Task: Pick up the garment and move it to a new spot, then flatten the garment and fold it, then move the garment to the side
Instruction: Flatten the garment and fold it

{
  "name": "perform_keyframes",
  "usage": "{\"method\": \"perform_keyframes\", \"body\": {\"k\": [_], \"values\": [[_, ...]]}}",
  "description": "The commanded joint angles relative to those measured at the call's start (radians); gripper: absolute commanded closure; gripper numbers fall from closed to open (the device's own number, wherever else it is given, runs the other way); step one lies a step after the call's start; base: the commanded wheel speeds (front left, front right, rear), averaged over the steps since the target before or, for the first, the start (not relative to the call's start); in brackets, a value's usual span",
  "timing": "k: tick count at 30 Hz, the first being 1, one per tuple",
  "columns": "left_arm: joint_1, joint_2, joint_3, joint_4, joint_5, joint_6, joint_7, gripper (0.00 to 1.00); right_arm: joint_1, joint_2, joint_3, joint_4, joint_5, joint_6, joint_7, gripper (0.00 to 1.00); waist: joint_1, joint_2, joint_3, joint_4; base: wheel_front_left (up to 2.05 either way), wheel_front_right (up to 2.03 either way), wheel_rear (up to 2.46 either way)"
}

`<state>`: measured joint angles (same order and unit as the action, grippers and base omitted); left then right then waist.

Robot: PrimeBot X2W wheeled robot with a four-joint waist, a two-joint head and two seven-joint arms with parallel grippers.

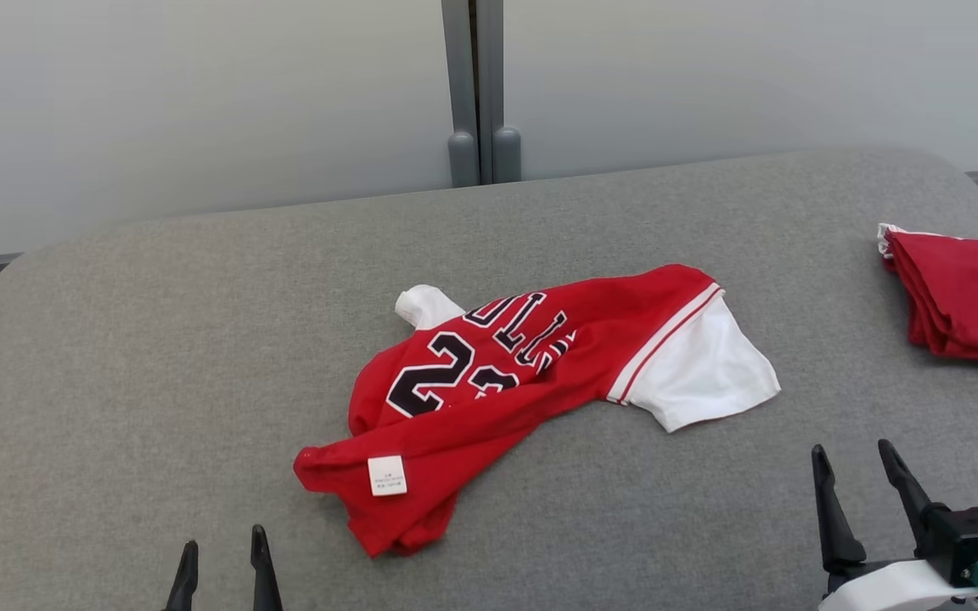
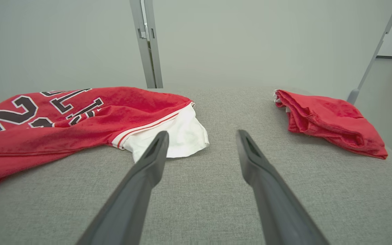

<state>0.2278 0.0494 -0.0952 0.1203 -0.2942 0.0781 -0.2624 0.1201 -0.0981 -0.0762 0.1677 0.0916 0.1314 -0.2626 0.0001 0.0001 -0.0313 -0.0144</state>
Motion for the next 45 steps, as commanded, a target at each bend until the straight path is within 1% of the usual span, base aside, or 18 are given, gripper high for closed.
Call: {"method": "perform_keyframes", "body": {"k": [1,7,13,26,29,31,32,34,36,39,41,42,45], "values": [[0.015,0.003,0.008,0.001,0.007,-0.009,-0.003,0.00,0.014,0.005,0.008,-0.003,-0.001,-0.002,-0.003,0.00,-0.0001,-0.0001,-0.005,0.007,0.00,0.00,0.00],[0.033,0.003,0.009,-0.001,0.007,-0.011,-0.003,0.00,0.010,0.012,0.010,0.003,0.002,-0.002,-0.003,0.00,-0.0001,-0.0001,-0.009,0.022,0.00,0.00,0.00],[0.033,0.003,0.000,0.003,0.007,-0.014,-0.003,0.00,0.000,0.005,0.012,0.007,0.005,-0.002,-0.003,0.00,-0.0001,-0.0001,-0.010,0.035,0.00,0.00,0.00],[0.033,0.003,-0.005,0.000,0.001,-0.008,-0.003,0.00,-0.012,0.005,0.028,0.011,0.006,-0.002,-0.003,0.00,-0.0001,-0.0001,-0.011,0.039,0.00,0.00,0.00],[0.023,0.003,-0.012,-0.007,0.015,-0.006,-0.003,0.00,-0.031,0.011,0.033,0.014,0.028,-0.002,-0.003,0.00,-0.0001,-0.0001,-0.005,0.033,0.00,0.00,0.00],[0.006,0.003,-0.022,-0.011,0.026,-0.002,-0.003,0.00,-0.055,0.014,0.045,0.039,0.070,-0.002,-0.003,0.00,-0.0001,-0.0001,0.004,0.028,0.00,0.00,0.00],[-0.003,0.003,-0.030,0.000,0.033,-0.005,-0.003,0.00,-0.077,0.003,0.057,0.056,0.081,-0.002,-0.003,0.00,-0.0001,-0.0001,0.008,0.026,0.00,0.00,0.00],[-0.024,0.008,-0.056,0.038,0.055,-0.015,-0.003,0.00,-0.132,-0.027,0.074,0.089,0.103,-0.002,0.038,0.00,-0.0001,-0.0001,0.018,0.023,0.00,0.00,0.00],[-0.069,0.019,-0.068,0.057,0.075,-0.010,0.028,0.00,-0.192,-0.051,0.084,0.112,0.118,-0.002,0.109,0.00,-0.0001,-0.0001,0.030,0.023,0.00,0.00,0.00],[-0.129,0.034,-0.100,0.064,0.103,-0.017,0.124,0.00,-0.273,-0.101,0.117,0.139,0.110,-0.002,0.255,0.00,-0.0001,-0.0001,0.060,0.027,0.00,0.00,0.00],[-0.176,0.043,-0.118,0.060,0.109,-0.024,0.201,0.00,-0.328,-0.127,0.126,0.155,0.111,-0.002,0.343,0.00,-0.0001,-0.0001,0.082,0.032,0.00,0.00,0.00],[-0.200,0.048,-0.130,0.057,0.115,-0.028,0.246,0.00,-0.349,-0.146,0.146,0.167,0.095,-0.002,0.391,0.00,-0.0001,-0.0001,0.092,0.036,0.00,0.00,0.00],[-0.254,0.065,-0.152,0.047,0.137,-0.033,0.338,0.00,-0.405,-0.166,0.176,0.188,0.089,-0.002,0.478,0.00,-0.0001,-0.0001,0.117,0.042,0.00,0.00,0.00]]}}
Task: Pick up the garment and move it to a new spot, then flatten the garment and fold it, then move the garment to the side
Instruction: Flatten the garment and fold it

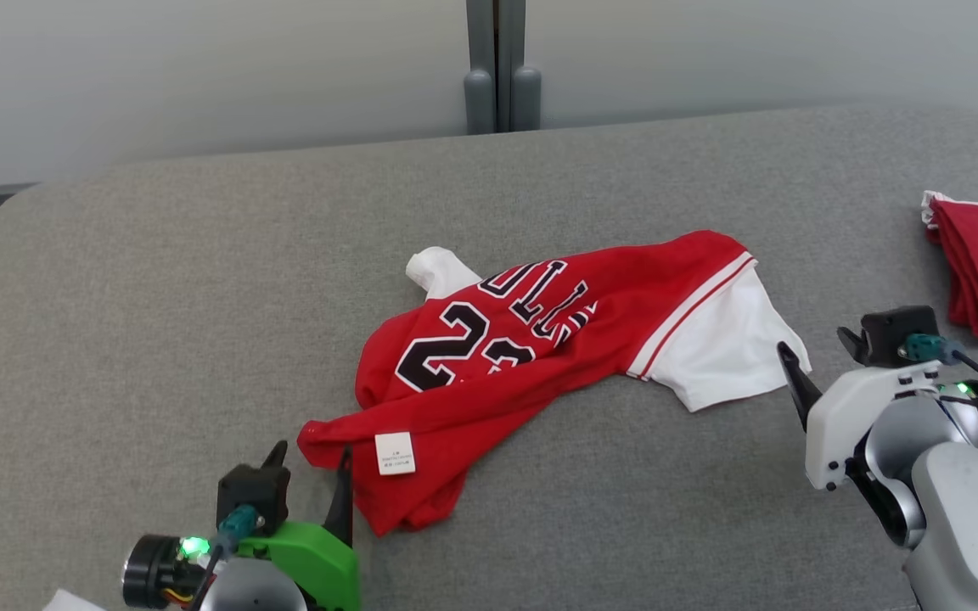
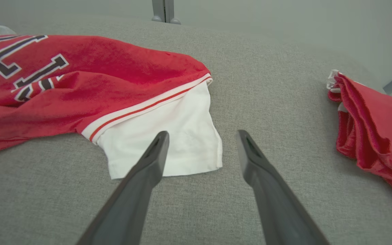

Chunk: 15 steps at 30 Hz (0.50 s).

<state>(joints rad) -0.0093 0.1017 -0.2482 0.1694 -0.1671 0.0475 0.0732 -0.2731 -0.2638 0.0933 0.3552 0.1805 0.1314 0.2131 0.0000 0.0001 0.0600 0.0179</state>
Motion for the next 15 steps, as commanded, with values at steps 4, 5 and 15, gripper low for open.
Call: {"method": "perform_keyframes", "body": {"k": [4,5,15], "values": [[-0.065,0.039,-0.013,-0.026,0.039,0.001,0.077,0.00,-0.057,-0.014,0.035,0.026,0.001,-0.002,0.065,0.00,0.0000,-0.0001,0.051,0.015,0.00,0.00,0.00],[-0.078,0.050,-0.019,-0.036,0.050,-0.003,0.094,0.00,-0.066,-0.014,0.039,0.033,0.007,-0.002,0.079,0.00,0.0000,-0.0001,0.057,0.017,0.00,0.00,0.00],[-0.137,0.131,-0.079,-0.085,0.083,-0.084,0.242,0.00,-0.143,-0.028,0.051,0.110,0.024,-0.002,0.114,0.00,0.0000,-0.0001,0.112,0.028,0.00,0.00,0.00]]}}
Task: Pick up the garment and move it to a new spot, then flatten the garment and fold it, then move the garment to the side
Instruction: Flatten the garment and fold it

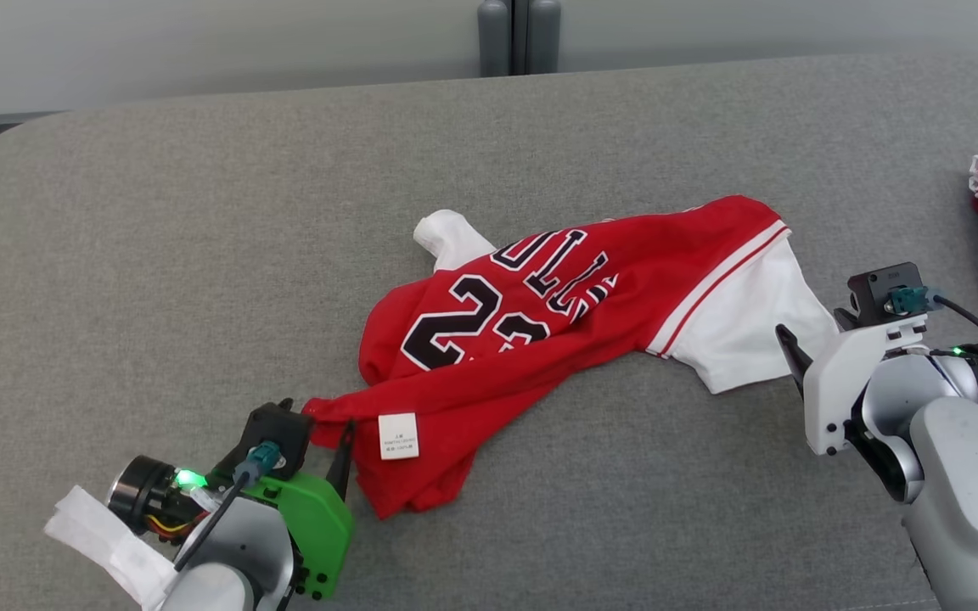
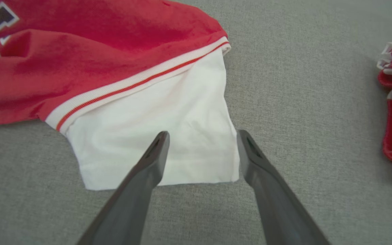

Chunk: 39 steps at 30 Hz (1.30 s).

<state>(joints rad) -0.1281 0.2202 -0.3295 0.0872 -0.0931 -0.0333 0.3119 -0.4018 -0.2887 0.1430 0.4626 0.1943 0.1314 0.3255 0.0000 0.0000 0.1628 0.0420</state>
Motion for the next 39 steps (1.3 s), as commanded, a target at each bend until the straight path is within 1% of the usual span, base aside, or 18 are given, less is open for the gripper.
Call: {"method": "perform_keyframes", "body": {"k": [1,8,12,16,17,18,19,21,22,25,27,28,29,31,32,33,34,39], "values": [[-0.020,0.018,-0.002,-0.006,0.009,-0.009,0.014,0.00,-0.020,-0.003,0.003,0.009,0.014,-0.002,0.002,0.00,0.0000,0.0000,0.012,0.003,0.00,0.00,0.00],[-0.020,0.035,-0.016,-0.040,-0.014,-0.030,0.063,0.00,-0.044,-0.009,0.019,0.054,0.037,-0.002,0.001,0.00,0.0000,0.0000,0.031,0.005,0.00,0.00,0.00],[-0.027,0.034,-0.024,-0.048,-0.021,-0.036,0.068,0.00,-0.059,-0.013,0.024,0.077,0.049,-0.002,-0.003,0.00,0.0000,0.0000,0.042,0.006,0.00,0.00,0.00],[-0.039,0.032,-0.030,-0.046,-0.020,-0.033,0.059,0.00,-0.073,-0.013,0.034,0.100,0.057,-0.002,0.002,0.00,0.0000,0.0000,0.052,0.007,0.00,0.00,0.00],[-0.040,0.031,-0.031,-0.045,-0.019,-0.032,0.058,0.11,-0.079,-0.015,0.036,0.105,0.058,-0.002,0.003,0.00,0.0000,0.0000,0.054,0.007,0.00,0.00,0.00],[-0.042,0.031,-0.033,-0.044,-0.019,-0.031,0.059,0.16,-0.084,-0.017,0.038,0.110,0.055,-0.002,0.003,0.00,0.0000,0.0000,0.054,0.008,0.00,0.00,0.00],[-0.044,0.030,-0.034,-0.043,-0.020,-0.029,0.058,0.28,-0.088,-0.018,0.038,0.115,0.052,-0.002,0.001,0.00,0.0000,0.0000,0.055,0.008,0.00,0.00,0.00],[-0.043,0.030,-0.036,-0.041,-0.023,-0.026,0.056,0.42,-0.096,-0.013,0.025,0.120,0.057,-0.002,0.000,0.00,0.0000,0.0000,0.056,0.008,0.00,0.00,0.00],[-0.042,0.030,-0.037,-0.041,-0.025,-0.025,0.055,0.46,-0.098,-0.013,0.021,0.120,0.058,-0.002,0.003,0.00,0.0000,0.0000,0.056,0.008,0.00,0.00,0.00],[-0.038,0.029,-0.040,-0.040,-0.029,-0.023,0.056,0.48,-0.101,-0.021,0.004,0.125,0.050,-0.002,0.023,0.00,0.0000,0.0000,0.058,0.008,0.00,0.00,0.00],[-0.033,0.029,-0.042,-0.038,-0.032,-0.022,0.054,0.44,-0.097,-0.025,0.012,0.133,0.039,-0.002,0.047,0.00,0.0000,0.0000,0.058,0.007,0.00,0.00,0.00],[-0.032,0.030,-0.043,-0.038,-0.034,-0.022,0.052,0.46,-0.095,-0.024,0.014,0.137,0.042,-0.002,0.058,0.00,0.0000,0.0000,0.060,0.007,0.00,0.00,0.00],[-0.032,0.030,-0.044,-0.036,-0.036,-0.022,0.051,0.50,-0.094,-0.018,0.017,0.144,0.052,-0.002,0.071,0.00,0.0000,0.0000,0.062,0.006,0.00,0.00,0.00],[-0.033,0.028,-0.047,-0.032,-0.040,-0.023,0.050,0.55,-0.095,-0.012,0.029,0.153,0.067,-0.001,0.090,0.00,0.0000,0.0000,0.066,0.006,0.00,0.00,0.00],[-0.034,0.026,-0.048,-0.031,-0.041,-0.024,0.050,0.70,-0.096,-0.008,0.036,0.154,0.078,-0.001,0.091,0.00,0.0000,0.0000,0.067,0.006,0.00,0.00,0.00],[-0.035,0.024,-0.049,-0.029,-0.045,-0.025,0.050,0.88,-0.099,0.002,0.039,0.154,0.101,-0.001,0.088,0.04,0.0000,0.0000,0.068,0.007,0.00,0.00,0.00],[-0.036,0.023,-0.049,-0.028,-0.049,-0.025,0.048,1.00,-0.102,0.011,0.036,0.152,0.120,-0.001,0.080,1.00,0.0000,0.0000,0.068,0.007,0.00,0.00,0.00],[-0.015,0.013,-0.035,-0.052,-0.075,-0.014,0.029,1.00,-0.120,0.019,-0.026,0.122,0.221,-0.002,-0.004,1.00,0.0000,0.0000,0.049,0.013,0.00,0.00,0.00]]}}
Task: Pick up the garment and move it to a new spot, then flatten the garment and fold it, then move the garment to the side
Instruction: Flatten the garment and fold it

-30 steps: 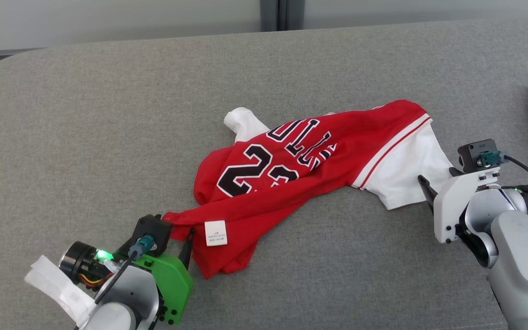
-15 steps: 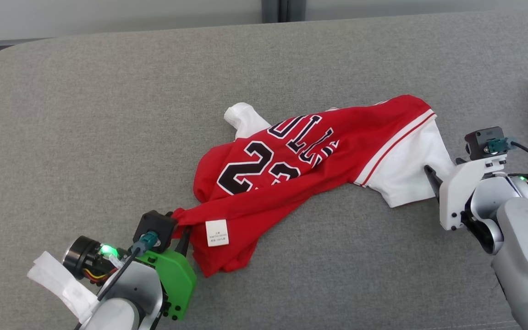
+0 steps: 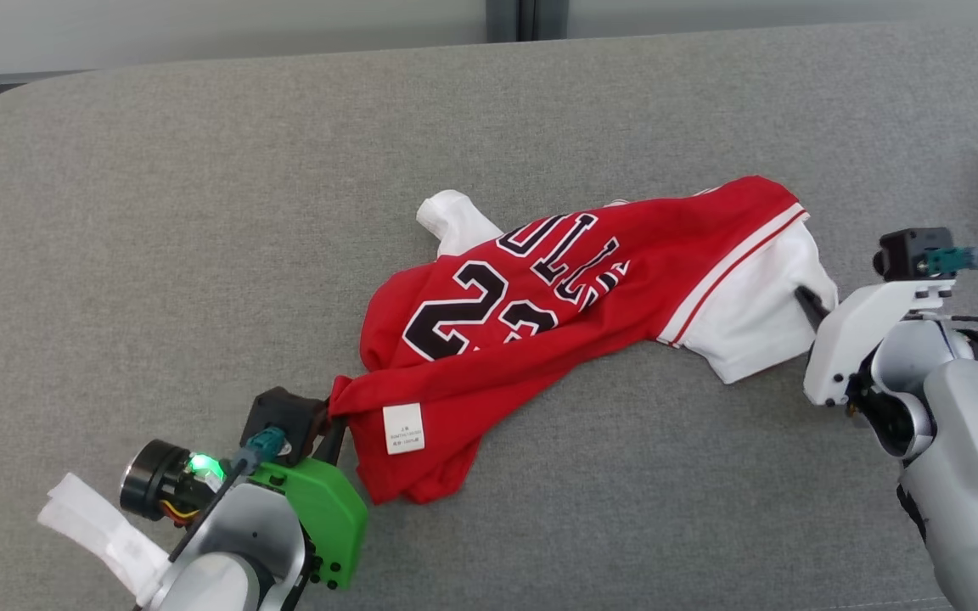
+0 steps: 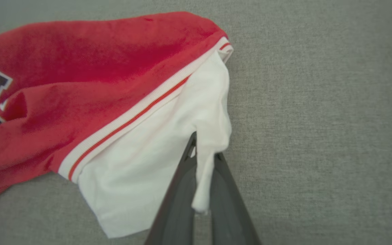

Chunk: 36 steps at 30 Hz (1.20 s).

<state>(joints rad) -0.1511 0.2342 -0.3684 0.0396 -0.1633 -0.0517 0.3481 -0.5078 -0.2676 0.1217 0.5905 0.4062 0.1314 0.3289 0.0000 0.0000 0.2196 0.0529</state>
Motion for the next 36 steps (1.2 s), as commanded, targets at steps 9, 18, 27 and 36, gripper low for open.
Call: {"method": "perform_keyframes", "body": {"k": [9,18,27,36], "values": [[0.127,-0.005,0.065,-0.363,-0.151,0.010,0.038,1.00,0.043,-0.012,-0.173,-0.308,0.289,-0.001,0.007,1.00,0.0000,0.0000,-0.086,-0.004,0.00,0.00,0.00],[0.115,0.037,0.098,-0.726,-0.261,-0.003,0.163,1.00,0.066,0.056,-0.410,-0.756,0.428,-0.001,0.143,1.00,0.0000,0.0000,-0.160,-0.034,0.00,0.00,0.00],[-0.057,0.092,0.157,-0.910,-0.430,-0.016,0.336,1.00,-0.094,0.135,-0.548,-1.051,0.446,-0.001,0.378,1.00,0.0000,0.0000,-0.161,-0.080,0.00,0.00,0.00],[-0.349,0.111,0.189,-0.774,-0.495,0.003,0.473,1.00,-0.302,0.148,-0.554,-0.990,0.350,-0.001,0.518,1.00,0.0000,0.0000,0.009,-0.101,0.00,0.00,0.00]]}}
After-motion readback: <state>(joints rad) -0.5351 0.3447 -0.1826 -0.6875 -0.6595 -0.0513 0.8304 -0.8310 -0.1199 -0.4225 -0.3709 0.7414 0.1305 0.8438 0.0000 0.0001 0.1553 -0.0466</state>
